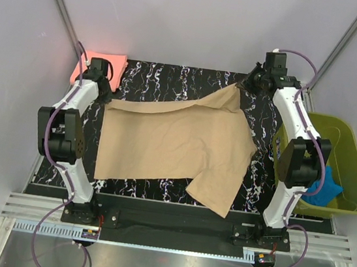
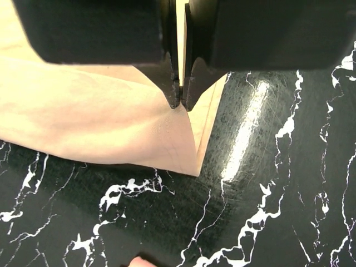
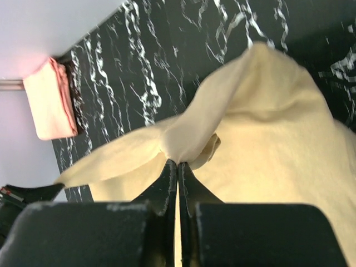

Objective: Fold and stack the t-shirts
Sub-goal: Fold the tshirt

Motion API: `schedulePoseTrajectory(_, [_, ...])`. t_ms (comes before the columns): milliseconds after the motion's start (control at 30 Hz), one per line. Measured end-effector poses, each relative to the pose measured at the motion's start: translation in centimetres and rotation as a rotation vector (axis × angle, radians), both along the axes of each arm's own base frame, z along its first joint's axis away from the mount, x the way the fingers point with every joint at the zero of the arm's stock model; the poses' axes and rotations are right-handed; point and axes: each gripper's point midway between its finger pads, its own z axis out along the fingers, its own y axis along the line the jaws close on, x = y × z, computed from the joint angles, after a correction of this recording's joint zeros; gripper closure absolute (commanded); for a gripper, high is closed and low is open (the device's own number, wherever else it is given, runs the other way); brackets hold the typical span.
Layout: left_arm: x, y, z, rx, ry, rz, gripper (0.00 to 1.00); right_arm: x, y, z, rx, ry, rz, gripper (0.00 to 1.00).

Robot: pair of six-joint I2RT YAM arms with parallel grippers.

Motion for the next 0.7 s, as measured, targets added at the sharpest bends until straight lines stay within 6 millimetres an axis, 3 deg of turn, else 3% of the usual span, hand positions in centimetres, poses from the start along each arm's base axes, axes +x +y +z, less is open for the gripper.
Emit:
schedulePoseTrajectory(133, [-0.9,0.4,-0.8,-0.005,0.023,0.010,1.00,-3.0,-0.4,-0.8,0.001,0.057,-0.006,1.00])
schedulePoseTrajectory(467, [-4.0,0.6,-2.9,-0.012,0.123,0.019,1.00,-9.8,-1.3,-0.1,-0.002,0.088,-0.006,1.00])
schedulePoseTrajectory(700, [-4.5,0.6,-3.6,-0.013,0.155,0.020,1.00,-12.9,-1.4,-3.7,0.003,0.185,0.003,1.00])
